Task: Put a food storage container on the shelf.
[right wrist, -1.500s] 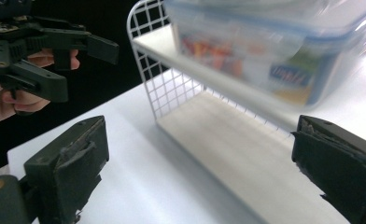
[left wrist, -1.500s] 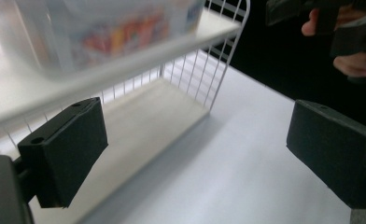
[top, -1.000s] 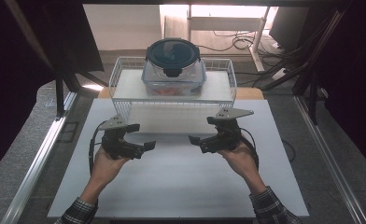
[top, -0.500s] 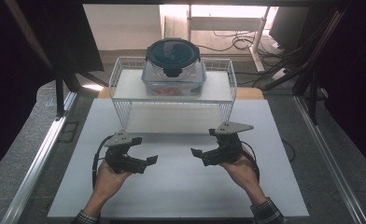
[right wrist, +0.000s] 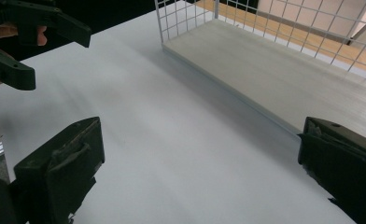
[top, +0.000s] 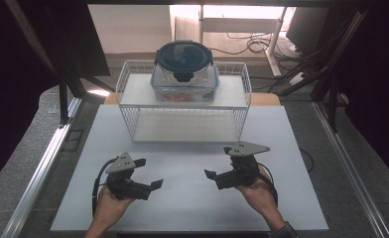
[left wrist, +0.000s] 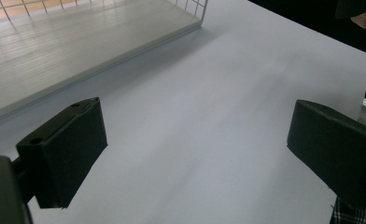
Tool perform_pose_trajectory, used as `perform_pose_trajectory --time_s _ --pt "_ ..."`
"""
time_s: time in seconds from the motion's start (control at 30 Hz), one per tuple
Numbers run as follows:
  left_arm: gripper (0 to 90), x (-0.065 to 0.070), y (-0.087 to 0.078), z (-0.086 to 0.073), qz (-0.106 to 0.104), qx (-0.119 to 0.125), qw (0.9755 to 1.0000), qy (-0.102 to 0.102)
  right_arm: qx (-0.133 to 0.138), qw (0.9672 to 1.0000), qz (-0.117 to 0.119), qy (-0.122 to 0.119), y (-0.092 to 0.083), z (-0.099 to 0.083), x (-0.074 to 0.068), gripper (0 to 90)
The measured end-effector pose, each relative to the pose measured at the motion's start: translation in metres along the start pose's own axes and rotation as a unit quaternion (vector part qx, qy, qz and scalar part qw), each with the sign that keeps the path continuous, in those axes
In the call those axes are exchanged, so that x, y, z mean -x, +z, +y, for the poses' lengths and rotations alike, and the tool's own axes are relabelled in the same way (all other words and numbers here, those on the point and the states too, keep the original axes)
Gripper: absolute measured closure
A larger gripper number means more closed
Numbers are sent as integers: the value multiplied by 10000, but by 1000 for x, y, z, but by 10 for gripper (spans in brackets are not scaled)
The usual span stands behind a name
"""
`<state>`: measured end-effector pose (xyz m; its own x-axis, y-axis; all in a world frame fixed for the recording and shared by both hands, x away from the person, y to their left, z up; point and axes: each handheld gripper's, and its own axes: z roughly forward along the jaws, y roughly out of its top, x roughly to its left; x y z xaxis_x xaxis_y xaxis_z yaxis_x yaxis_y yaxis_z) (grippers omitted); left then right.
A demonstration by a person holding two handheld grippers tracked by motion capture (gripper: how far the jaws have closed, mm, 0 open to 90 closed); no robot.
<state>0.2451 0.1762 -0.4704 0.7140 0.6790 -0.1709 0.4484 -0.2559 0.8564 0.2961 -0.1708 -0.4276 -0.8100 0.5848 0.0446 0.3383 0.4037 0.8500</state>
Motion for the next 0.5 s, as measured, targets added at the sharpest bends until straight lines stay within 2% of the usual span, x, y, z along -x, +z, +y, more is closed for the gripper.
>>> perform_pose_trajectory --time_s 0.5 --pt "37 6 -15 -23 119 38 9999 -68 28 9999 -18 157 -22 -25 -8 3"
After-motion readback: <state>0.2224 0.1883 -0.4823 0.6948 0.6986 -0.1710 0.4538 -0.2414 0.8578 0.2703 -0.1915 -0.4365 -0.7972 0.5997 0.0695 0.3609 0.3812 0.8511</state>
